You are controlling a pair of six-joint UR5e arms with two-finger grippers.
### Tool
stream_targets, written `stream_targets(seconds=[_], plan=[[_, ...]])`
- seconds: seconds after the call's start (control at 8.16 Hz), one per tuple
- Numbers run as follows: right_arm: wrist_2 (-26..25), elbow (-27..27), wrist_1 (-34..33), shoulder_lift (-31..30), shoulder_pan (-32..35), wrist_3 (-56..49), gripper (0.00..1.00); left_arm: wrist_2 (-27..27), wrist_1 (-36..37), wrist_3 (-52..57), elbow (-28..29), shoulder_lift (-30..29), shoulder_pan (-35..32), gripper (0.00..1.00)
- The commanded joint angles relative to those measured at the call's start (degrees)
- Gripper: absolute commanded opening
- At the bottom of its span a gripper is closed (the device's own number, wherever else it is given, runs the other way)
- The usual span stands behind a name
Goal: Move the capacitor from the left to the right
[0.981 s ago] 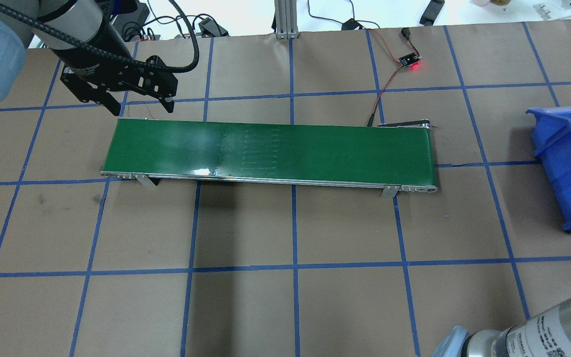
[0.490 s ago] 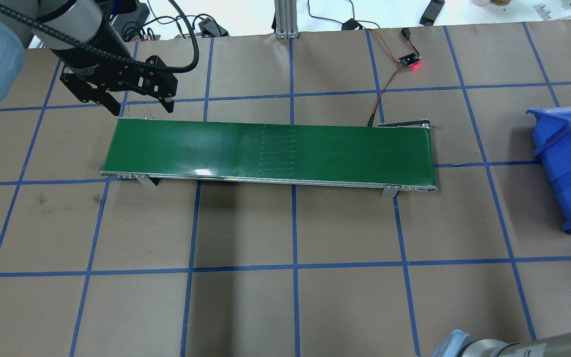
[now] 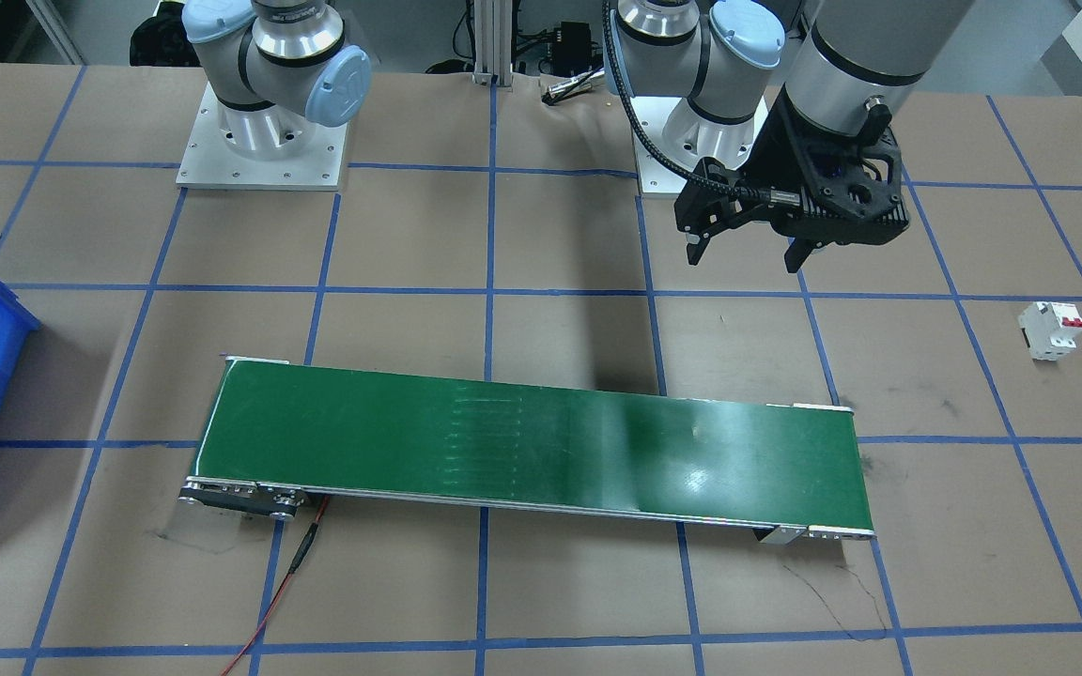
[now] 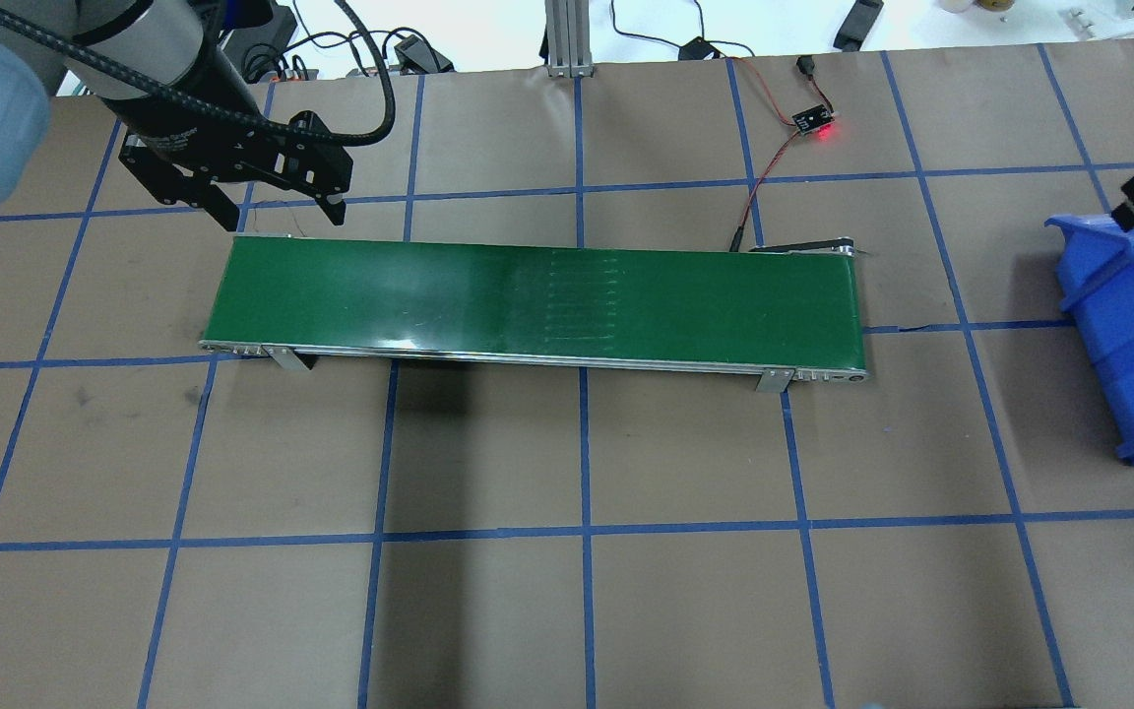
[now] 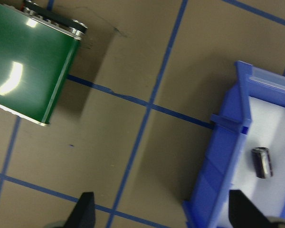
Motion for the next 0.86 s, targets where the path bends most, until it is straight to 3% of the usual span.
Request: stream_targets(seconds=[0.0,0.37,0.61,0.74], plan=[[-0.2,-2.5,7.3,-3.0,15.7,24.3,1.0,0.0,0.0,0.0,0.0,0.0,0.0,1.0],[0.5,-3.5,7.6,-3.5,30.2,46.3,1.0,0.0,0.0,0.0,0.0,0.0,0.0,1.0],[0.0,-3.4,7.3,-2.9,37.4,55.7,1.0,0.0,0.0,0.0,0.0,0.0,0.0,1.0],[0.5,-3.4,7.3,-2.7,38.0,56.5,1.0,0.0,0.0,0.0,0.0,0.0,0.0,1.0]])
